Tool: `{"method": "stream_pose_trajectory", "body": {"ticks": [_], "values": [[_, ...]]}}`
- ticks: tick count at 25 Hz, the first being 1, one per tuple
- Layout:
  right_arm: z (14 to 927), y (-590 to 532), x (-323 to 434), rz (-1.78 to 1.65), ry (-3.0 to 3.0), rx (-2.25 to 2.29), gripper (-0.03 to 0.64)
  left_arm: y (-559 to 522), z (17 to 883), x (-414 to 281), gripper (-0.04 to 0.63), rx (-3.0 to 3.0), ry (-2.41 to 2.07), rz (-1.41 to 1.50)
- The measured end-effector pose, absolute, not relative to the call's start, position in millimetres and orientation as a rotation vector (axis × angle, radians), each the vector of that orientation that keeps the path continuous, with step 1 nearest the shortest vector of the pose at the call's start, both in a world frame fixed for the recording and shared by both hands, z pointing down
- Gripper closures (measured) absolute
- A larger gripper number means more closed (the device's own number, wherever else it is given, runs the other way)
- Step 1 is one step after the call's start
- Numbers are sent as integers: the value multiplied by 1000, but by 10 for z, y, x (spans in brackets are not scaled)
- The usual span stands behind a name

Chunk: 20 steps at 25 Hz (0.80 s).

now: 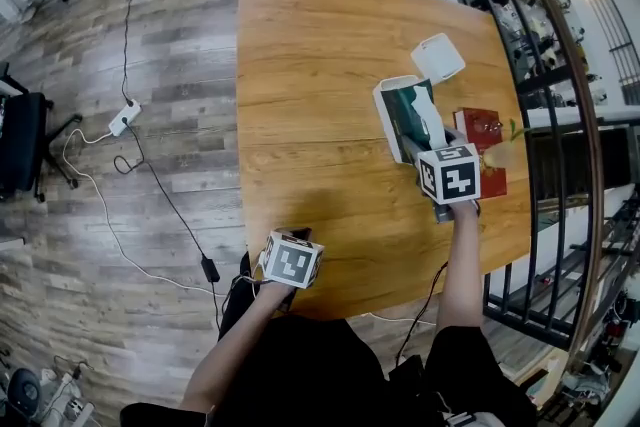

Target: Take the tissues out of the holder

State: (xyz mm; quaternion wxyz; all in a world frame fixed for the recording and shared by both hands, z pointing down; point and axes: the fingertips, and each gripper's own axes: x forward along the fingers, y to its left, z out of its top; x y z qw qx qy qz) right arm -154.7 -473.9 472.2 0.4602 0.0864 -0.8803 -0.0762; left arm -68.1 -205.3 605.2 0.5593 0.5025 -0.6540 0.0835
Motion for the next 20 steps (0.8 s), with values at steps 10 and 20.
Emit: {"method": "stream_pose_trajectory", "body": {"ticks": [10, 20], "values": [[4817, -4155, -1164, -125, -2147, 196, 344, -1936, 5931, -681, 597, 1222, -1537, 218], [4989, -3607, -742, -52, -2115, 183, 344, -1867, 5857, -610, 597, 1278, -1528, 223]]}}
